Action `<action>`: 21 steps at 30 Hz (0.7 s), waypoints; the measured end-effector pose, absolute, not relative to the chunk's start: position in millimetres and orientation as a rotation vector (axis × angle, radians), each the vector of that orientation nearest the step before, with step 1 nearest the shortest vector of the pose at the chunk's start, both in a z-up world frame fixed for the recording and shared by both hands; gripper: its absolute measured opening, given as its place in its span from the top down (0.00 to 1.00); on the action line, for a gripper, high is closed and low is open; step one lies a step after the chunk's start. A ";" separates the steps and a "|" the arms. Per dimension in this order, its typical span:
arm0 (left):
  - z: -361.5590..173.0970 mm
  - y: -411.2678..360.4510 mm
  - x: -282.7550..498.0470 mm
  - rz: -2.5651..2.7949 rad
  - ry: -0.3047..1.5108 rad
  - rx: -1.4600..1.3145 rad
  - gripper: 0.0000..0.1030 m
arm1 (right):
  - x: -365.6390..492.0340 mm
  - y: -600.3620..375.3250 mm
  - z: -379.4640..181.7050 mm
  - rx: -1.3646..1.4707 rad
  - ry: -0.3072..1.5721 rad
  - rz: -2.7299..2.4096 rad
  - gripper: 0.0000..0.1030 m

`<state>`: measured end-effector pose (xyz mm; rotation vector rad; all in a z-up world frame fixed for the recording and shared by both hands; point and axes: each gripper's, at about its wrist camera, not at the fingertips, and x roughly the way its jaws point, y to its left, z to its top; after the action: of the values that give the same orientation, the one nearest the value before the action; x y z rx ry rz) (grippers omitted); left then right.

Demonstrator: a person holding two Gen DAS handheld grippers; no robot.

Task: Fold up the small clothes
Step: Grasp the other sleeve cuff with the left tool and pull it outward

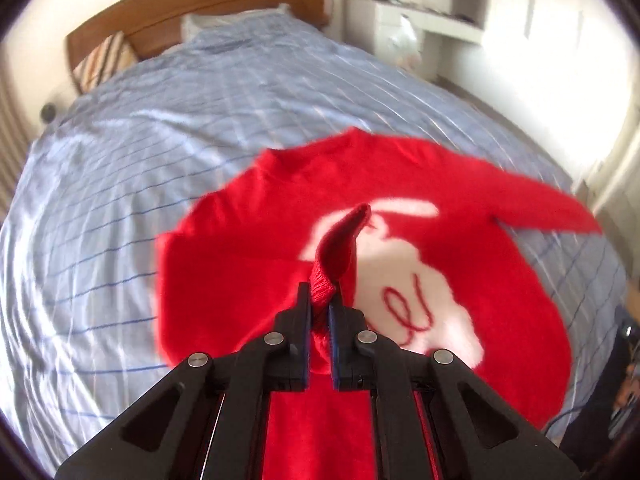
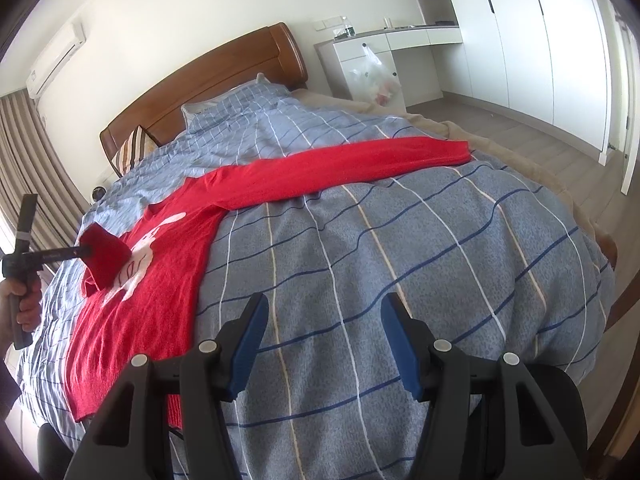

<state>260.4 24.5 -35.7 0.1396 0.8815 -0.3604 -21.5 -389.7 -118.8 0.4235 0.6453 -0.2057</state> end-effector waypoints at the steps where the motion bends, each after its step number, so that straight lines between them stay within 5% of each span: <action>1: -29.1 50.7 263.6 -0.297 0.870 0.082 0.95 | -21.8 -389.0 -119.2 0.423 0.646 -0.205 0.43; 10: -60.2 243.6 268.0 0.352 0.884 -0.169 0.95 | -16.6 -378.7 -122.4 0.404 0.653 -0.192 0.43; 21: -121.9 330.9 225.4 0.631 0.957 -0.287 0.95 | -12.3 -375.9 -124.7 0.383 0.661 -0.196 0.43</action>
<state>225.4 330.9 -121.9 -0.2871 0.9569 0.6307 -12.3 -375.9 -124.7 0.3831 0.6606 -0.1961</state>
